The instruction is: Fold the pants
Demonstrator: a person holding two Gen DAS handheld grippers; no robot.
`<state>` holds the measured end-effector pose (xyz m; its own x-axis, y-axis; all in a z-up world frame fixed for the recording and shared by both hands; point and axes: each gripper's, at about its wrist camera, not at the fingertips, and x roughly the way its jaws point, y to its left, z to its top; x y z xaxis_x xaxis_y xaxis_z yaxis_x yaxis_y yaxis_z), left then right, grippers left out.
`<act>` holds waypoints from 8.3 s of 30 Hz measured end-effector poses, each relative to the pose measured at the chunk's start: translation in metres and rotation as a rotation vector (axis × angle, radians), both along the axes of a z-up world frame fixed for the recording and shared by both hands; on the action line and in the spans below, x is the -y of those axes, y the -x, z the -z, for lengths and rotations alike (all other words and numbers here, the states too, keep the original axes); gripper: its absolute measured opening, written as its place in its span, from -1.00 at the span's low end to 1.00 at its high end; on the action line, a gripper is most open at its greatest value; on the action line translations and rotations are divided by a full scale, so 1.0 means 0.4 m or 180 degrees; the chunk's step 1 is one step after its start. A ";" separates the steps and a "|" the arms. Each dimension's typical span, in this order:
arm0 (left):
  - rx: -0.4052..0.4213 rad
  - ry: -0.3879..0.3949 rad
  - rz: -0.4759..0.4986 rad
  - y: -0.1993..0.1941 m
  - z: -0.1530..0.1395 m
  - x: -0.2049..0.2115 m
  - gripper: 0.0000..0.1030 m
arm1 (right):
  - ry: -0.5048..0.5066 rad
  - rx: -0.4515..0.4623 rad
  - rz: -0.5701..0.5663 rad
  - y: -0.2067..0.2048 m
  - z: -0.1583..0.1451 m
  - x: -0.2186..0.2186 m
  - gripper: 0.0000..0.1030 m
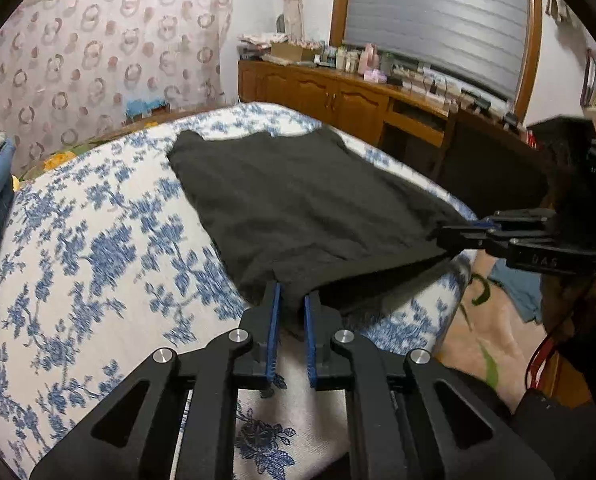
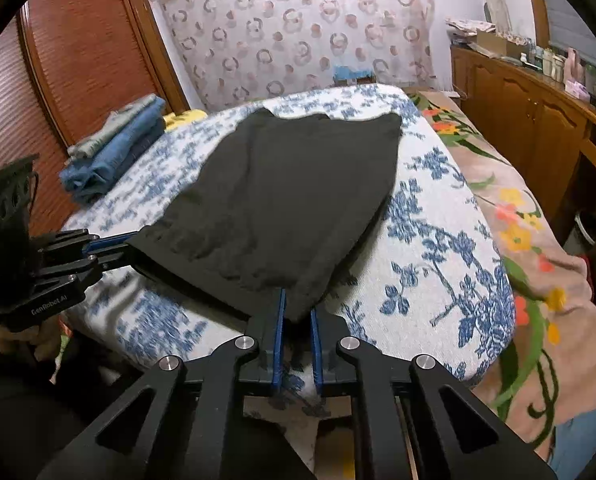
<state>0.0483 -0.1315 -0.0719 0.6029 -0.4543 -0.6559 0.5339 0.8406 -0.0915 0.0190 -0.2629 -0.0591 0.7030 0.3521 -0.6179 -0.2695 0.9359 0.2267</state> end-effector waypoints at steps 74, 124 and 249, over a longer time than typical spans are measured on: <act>0.1408 -0.0024 -0.0941 -0.368 -0.479 -0.302 -0.82 | 0.0147 0.1571 -0.0696 -0.611 -0.557 -0.266 -0.80; 0.0027 -0.0168 -0.0962 -0.122 0.039 -0.302 -0.82 | 0.0365 0.0081 -0.0790 -0.403 -0.046 -0.330 -0.80; 0.0048 -0.0077 -0.0934 -0.057 -0.019 -0.354 -0.06 | 0.0150 0.0357 -0.0732 -0.340 -0.134 -0.321 -0.80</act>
<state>0.0711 0.0101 -0.0643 0.7159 -0.2436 -0.6544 0.2689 0.9611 -0.0636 0.1549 -0.1345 -0.0053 0.6728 0.4833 -0.5601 -0.4974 0.8559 0.1411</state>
